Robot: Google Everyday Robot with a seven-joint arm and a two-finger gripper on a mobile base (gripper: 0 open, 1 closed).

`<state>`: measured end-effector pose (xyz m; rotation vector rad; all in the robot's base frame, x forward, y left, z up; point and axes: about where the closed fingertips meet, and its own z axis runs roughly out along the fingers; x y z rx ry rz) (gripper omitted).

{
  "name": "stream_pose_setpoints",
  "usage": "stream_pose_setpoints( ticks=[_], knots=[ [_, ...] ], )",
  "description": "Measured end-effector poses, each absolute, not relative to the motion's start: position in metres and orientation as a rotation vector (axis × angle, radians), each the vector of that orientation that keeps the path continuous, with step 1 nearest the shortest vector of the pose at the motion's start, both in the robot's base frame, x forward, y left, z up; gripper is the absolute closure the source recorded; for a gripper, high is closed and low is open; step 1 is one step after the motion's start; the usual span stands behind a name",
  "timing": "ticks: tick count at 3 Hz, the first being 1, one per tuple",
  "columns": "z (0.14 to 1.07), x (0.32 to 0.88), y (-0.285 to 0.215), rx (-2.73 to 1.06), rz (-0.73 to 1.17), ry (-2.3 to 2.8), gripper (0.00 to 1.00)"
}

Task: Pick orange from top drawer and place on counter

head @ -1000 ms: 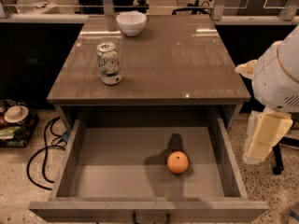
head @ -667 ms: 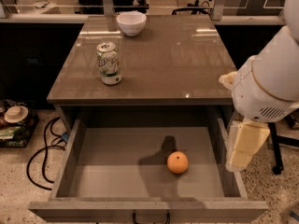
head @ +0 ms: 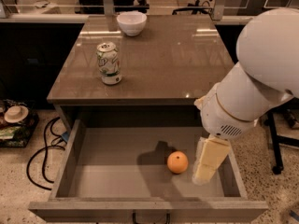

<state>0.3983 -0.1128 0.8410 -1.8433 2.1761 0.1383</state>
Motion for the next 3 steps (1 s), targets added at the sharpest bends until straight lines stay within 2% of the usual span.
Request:
stream_pose_setpoints(
  ticks=[3],
  knots=[
    [0.796,0.408,-0.085,-1.776,0.198,2.178,0.0]
  ],
)
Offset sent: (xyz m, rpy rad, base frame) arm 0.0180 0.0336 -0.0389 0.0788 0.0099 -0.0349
